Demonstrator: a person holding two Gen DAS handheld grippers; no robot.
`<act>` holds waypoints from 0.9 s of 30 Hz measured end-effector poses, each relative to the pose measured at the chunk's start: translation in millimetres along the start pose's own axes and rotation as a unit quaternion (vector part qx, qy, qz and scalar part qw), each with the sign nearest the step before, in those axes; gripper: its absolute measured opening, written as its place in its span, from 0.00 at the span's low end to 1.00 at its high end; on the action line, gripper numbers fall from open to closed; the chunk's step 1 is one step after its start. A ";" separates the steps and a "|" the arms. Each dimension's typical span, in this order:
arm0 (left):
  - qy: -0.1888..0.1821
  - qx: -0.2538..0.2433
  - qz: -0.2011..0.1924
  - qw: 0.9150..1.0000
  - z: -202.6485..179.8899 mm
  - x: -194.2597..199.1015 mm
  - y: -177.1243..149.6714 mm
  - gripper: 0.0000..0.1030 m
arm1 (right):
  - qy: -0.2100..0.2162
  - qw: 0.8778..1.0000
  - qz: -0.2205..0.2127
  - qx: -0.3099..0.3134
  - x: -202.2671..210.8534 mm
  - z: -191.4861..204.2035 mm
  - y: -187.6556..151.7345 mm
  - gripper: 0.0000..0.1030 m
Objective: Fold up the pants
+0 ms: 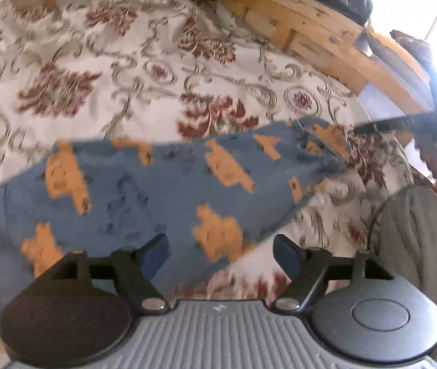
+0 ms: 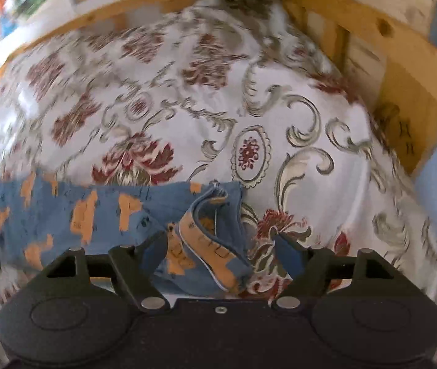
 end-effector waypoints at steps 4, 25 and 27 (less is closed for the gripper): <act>-0.027 -0.020 -0.001 0.999 -21.9 -34.4 58.2 0.81 | 0.001 0.992 -0.006 0.122 -5.1 11.0 -20.2 0.76; -0.037 -0.039 0.276 0.960 -161.0 -236.7 167.1 0.33 | 0.058 0.983 -0.060 0.164 -23.5 -14.2 -40.3 0.30; -0.023 -0.037 0.280 0.959 -162.5 -238.3 163.8 0.16 | 0.056 0.982 -0.059 0.168 -26.3 -15.1 -40.9 0.14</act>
Point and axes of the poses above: each gripper's, at about its wrist camera, not at the fingertips, and x roughly against the way its jaws point, z to its left, y to its top, the point moved 8 cm from there along -x, roughly the way its jaws point, and after that the axes turned 2 degrees about -x, right-handed, at the moved point
